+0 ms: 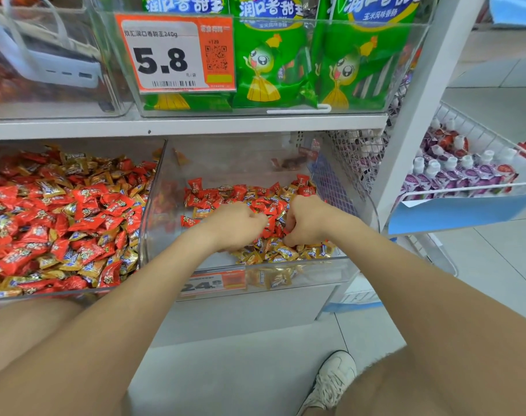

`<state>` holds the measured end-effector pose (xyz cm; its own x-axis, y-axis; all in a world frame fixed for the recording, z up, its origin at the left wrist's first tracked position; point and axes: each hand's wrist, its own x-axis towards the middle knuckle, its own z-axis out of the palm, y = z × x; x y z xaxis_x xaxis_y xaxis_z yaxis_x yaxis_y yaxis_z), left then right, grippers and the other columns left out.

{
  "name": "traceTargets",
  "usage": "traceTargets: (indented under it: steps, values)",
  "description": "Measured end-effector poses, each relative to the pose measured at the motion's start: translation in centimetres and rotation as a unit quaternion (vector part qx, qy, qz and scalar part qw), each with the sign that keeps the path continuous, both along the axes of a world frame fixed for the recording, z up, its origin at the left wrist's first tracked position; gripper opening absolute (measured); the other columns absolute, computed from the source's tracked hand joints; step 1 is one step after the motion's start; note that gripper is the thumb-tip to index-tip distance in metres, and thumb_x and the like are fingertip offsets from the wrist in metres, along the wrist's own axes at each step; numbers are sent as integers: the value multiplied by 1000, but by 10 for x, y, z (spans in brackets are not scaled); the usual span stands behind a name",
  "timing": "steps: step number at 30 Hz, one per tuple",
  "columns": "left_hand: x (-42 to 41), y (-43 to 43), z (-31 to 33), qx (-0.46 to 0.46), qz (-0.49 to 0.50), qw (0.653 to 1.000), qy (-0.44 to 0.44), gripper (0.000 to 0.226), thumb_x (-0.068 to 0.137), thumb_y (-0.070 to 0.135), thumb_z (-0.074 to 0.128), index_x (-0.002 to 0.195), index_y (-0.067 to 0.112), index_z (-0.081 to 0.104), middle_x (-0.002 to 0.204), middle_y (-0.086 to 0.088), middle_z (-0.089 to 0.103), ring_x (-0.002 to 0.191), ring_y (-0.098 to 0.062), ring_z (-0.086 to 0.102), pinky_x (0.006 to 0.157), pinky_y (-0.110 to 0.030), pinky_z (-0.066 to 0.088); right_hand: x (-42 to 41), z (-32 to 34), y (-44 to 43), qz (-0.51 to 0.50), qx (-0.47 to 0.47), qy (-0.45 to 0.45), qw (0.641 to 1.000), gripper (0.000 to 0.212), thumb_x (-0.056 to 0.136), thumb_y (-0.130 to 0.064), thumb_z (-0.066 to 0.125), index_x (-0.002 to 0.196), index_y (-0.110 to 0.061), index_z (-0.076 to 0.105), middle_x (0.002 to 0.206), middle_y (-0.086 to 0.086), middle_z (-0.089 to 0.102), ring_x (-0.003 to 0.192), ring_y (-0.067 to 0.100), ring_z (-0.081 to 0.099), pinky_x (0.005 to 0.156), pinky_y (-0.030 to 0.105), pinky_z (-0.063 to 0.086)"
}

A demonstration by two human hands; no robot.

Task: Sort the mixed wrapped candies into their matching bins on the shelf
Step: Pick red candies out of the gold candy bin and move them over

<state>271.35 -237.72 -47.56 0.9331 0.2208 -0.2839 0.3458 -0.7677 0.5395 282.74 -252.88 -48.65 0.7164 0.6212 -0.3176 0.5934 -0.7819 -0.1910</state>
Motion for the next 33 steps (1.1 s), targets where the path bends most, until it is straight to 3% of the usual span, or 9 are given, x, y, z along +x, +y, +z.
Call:
traceTargets:
  steps: [5, 10, 12, 14, 19, 23, 26, 29, 33]
  values:
    - [9, 7, -17, 97, 8, 985, -143, 49, 109, 32, 43, 67, 9, 47, 64, -6, 54, 64, -27, 54, 57, -38, 33, 0, -5, -5, 21, -13, -2, 1000, 35, 76, -24, 87, 99, 1, 77, 98, 16, 78, 87, 32, 75, 77, 48, 66]
    - [17, 4, -27, 101, -119, 985, -69, 21, 106, 34, 59, 111, 16, 49, 110, -1, 48, 98, -23, 52, 82, -38, 43, 1, -7, -10, 57, -9, -21, 998, 33, 84, -29, 85, 94, 1, 76, 91, 13, 74, 85, 31, 69, 76, 44, 62]
    - [19, 2, -29, 92, -152, 983, -35, 39, 106, 35, 59, 138, 21, 42, 125, -2, 39, 107, -24, 53, 91, -41, 46, 1, -6, -11, 80, -29, -22, 996, 31, 90, -25, 78, 75, -3, 61, 72, 8, 61, 67, 28, 57, 61, 37, 51]
    - [21, 1, -32, 113, -171, 979, -13, 52, 105, 38, 61, 149, 22, 38, 124, -2, 34, 109, -27, 54, 97, -47, 50, 0, -5, -12, 101, -52, -20, 993, 37, 95, -21, 69, 68, -11, 46, 66, 4, 48, 62, 26, 46, 57, 35, 40]
    - [22, 3, -31, 146, -186, 972, -5, 37, 100, 35, 68, 130, 16, 56, 118, -1, 34, 109, -27, 54, 94, -42, 49, -5, 1, -12, 107, -75, 2, 991, 36, 103, -21, 54, 70, -14, 40, 71, 4, 45, 67, 25, 44, 61, 35, 38]
    - [20, 1, -27, 192, -207, 959, -24, 29, 89, 28, 73, 114, 18, 64, 96, 5, 43, 99, -22, 48, 72, -32, 38, -11, -1, -7, 71, -47, 34, 996, 38, 102, -25, 50, 67, -12, 43, 68, 5, 44, 63, 23, 40, 59, 36, 38]
    - [18, 5, -27, 171, -201, 964, -34, 15, 90, 21, 70, 104, 19, 66, 85, 7, 52, 92, -23, 53, 70, -32, 38, -16, -1, -1, 20, 28, 33, 999, 43, 101, -32, 44, 64, -12, 47, 66, 7, 51, 63, 26, 48, 58, 36, 41]
    - [15, 11, -27, 139, -180, 973, -39, 14, 94, 18, 66, 107, 20, 70, 95, 6, 61, 93, -18, 54, 77, -31, 43, -17, 9, 1, 0, 91, -10, 996, 48, 104, -31, 42, 61, -12, 45, 63, 9, 51, 61, 28, 50, 55, 34, 40]
    - [8, 14, -21, 72, -126, 987, -75, 15, 100, 12, 60, 105, 18, 72, 83, 18, 57, 70, 0, 51, 57, -9, 36, -10, 10, 2, 11, 120, -37, 992, 55, 110, -34, 48, 60, -13, 41, 60, 8, 45, 57, 27, 48, 59, 42, 48]
